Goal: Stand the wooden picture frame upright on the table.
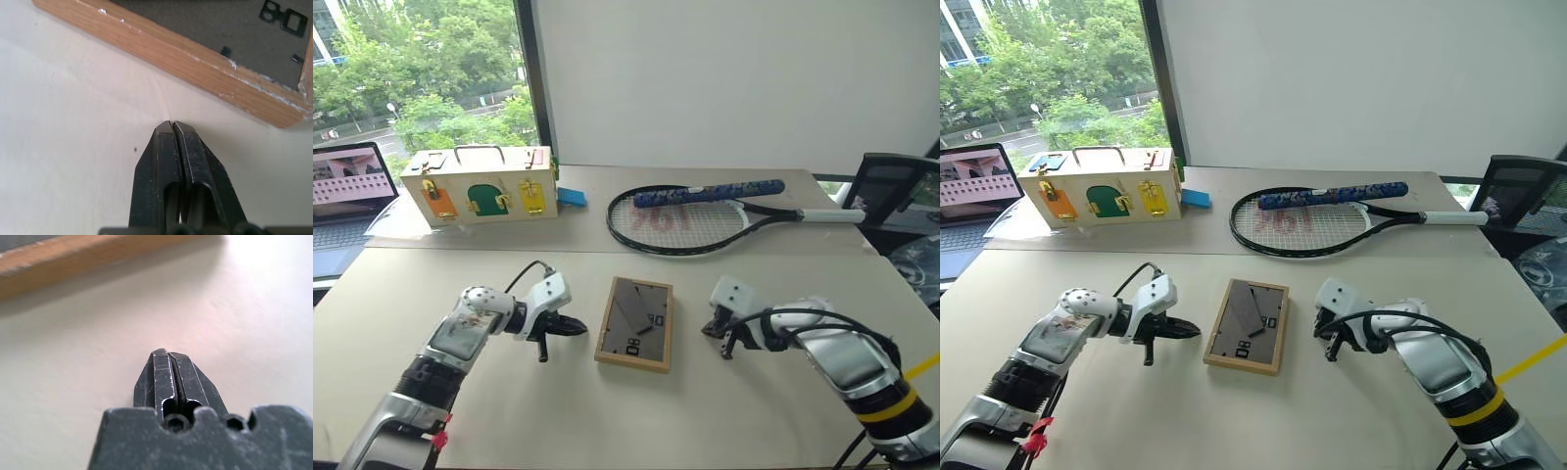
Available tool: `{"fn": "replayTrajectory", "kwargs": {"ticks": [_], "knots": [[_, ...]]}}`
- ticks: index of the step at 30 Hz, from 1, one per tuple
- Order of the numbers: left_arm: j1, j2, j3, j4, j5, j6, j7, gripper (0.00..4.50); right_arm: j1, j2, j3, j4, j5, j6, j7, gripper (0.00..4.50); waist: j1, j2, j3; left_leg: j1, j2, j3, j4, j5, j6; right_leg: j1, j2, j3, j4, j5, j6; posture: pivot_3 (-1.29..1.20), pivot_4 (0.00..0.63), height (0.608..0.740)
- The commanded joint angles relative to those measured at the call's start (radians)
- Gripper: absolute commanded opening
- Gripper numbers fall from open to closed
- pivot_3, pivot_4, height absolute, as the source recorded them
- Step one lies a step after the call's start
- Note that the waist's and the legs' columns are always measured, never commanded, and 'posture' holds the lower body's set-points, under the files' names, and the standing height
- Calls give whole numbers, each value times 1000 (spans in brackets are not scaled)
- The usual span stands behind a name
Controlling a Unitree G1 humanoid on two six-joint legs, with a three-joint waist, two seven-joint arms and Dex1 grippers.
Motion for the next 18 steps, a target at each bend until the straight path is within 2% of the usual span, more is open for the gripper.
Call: {"fn": "replayTrajectory", "kwargs": {"ticks": [1, 4, 6, 9, 14, 18], "knots": [[19, 24, 137, -40, -116, 98, 9, 79, 0, -16, -198, -77, 211, -15, 131, 0, -3, 0, 3, 0, 0, 0, 0, 0, 0, 0, 0, 0, 0, 0, 0, 0, 150, 720], [5, 20, 262, -93, -289, 271, 3, 765, 10, -46, -293, -138, 354, 67, 185, 0, 6, 0, 7, -3, 0, -2, 1, 0, 0, -1, 0, -3, 0, 0, 0, 0, 150, 720], [22, 40, 307, -170, -384, 361, -17, 1517, 24, -64, -319, -176, 414, 108, 188, 0, 11, -1, 8, -4, 0, -3, 1, 0, 0, 0, -1, -3, 0, 0, 0, 0, 150, 720], [46, 52, 337, -230, -445, 431, 12, 2667, 24, -64, -317, -205, 449, 139, 147, 0, 13, -1, 8, -4, 0, -3, 2, 0, 0, 0, -1, -4, -1, 0, 0, 0, 150, 720], [65, 54, 376, -253, -509, 554, 100, 4410, -26, 7, -301, -179, 484, 207, 21, 0, 1, -1, 8, -3, 0, -3, 2, 0, 0, -1, -1, -4, -1, 0, 0, 0, 150, 720], [32, -2, 404, -259, -541, 709, 276, 4468, -32, 22, -280, -163, 488, 214, -13, 0, 5, -1, 9, -4, 0, -3, 2, 0, 0, -1, -1, -4, 0, 0, 0, 0, 150, 720]]}}
